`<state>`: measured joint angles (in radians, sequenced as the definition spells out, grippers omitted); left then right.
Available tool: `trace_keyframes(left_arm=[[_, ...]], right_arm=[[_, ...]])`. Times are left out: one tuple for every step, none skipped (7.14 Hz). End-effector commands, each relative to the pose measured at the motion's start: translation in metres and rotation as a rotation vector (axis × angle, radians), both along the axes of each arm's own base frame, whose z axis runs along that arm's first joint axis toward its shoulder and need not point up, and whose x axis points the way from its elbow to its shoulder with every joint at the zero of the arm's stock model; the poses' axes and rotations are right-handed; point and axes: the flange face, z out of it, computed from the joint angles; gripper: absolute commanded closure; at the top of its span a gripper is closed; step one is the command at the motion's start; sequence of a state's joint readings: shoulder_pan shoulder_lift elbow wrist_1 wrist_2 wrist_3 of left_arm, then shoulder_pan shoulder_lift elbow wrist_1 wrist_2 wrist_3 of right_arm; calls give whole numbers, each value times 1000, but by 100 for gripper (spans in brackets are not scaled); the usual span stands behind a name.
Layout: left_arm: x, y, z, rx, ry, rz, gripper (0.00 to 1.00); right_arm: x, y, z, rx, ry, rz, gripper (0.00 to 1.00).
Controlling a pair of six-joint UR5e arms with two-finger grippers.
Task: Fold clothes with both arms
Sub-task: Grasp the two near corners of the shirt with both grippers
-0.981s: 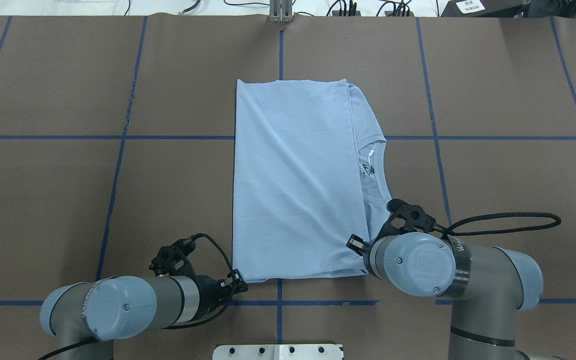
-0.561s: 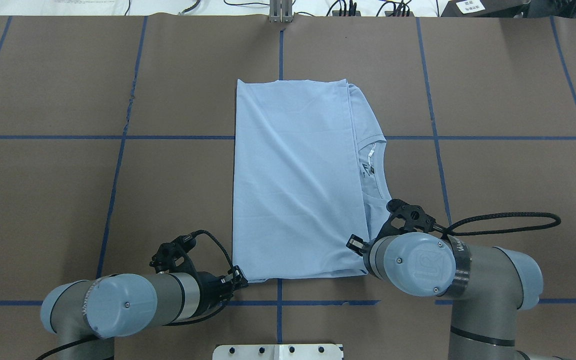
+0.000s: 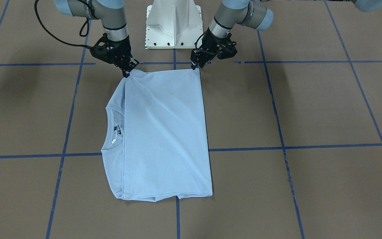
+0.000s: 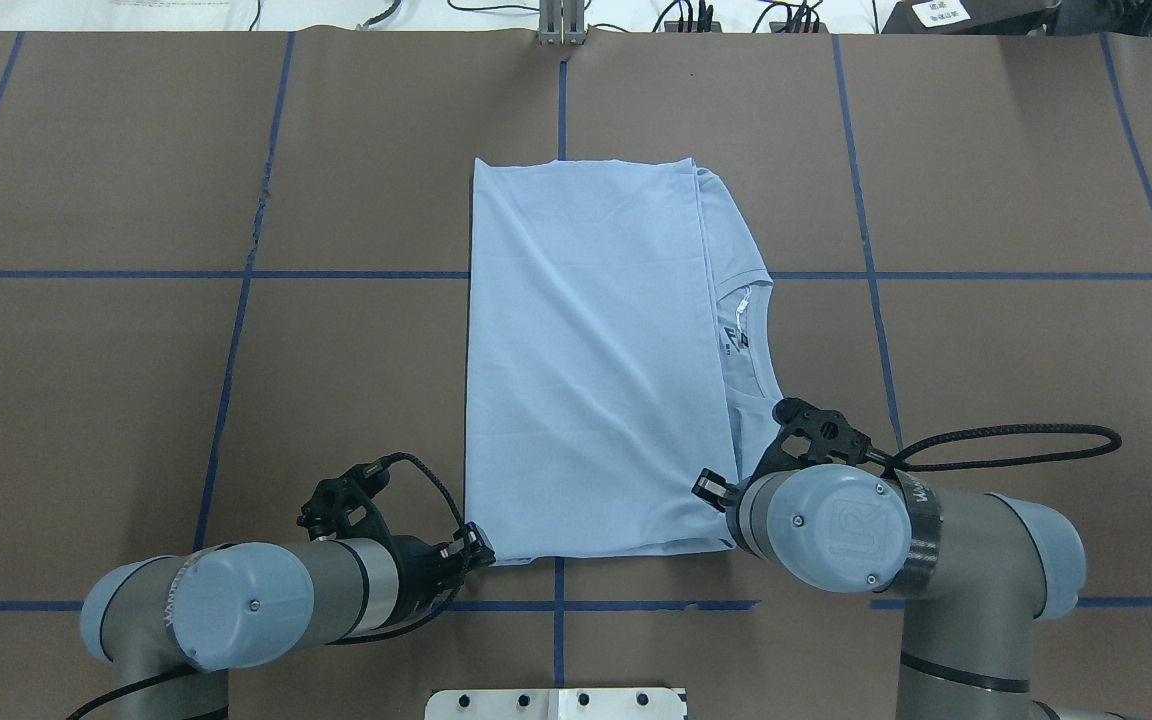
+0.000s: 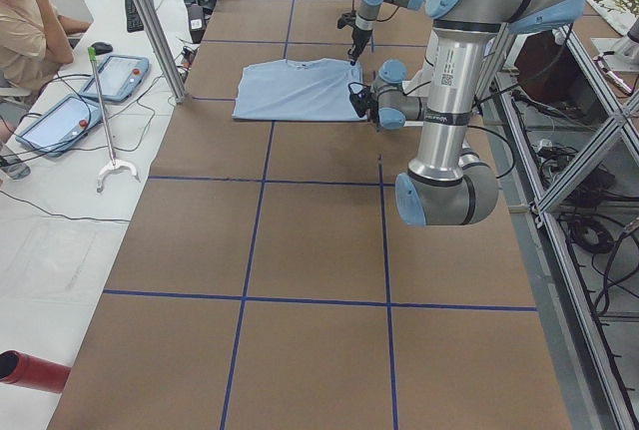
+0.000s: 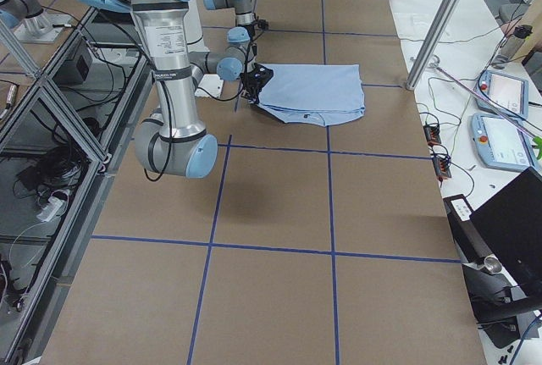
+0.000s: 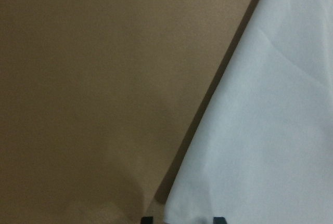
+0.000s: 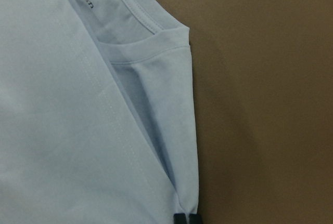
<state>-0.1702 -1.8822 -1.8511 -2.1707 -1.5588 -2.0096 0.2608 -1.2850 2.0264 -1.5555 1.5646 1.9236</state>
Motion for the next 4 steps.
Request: trace_keyframes(left_arm=[[2, 1, 3, -1, -6, 1, 49], [2, 0, 3, -1, -7, 0, 49], [2, 0, 2, -1, -6, 0, 49], [2, 0, 2, -1, -6, 0, 51]], right_arm=[[0, 0, -1, 1, -3, 0, 100], [0, 0, 0, 1, 1, -1, 100], [0, 0, 0, 1, -1, -1, 100], [0, 0, 0, 1, -1, -1, 100]])
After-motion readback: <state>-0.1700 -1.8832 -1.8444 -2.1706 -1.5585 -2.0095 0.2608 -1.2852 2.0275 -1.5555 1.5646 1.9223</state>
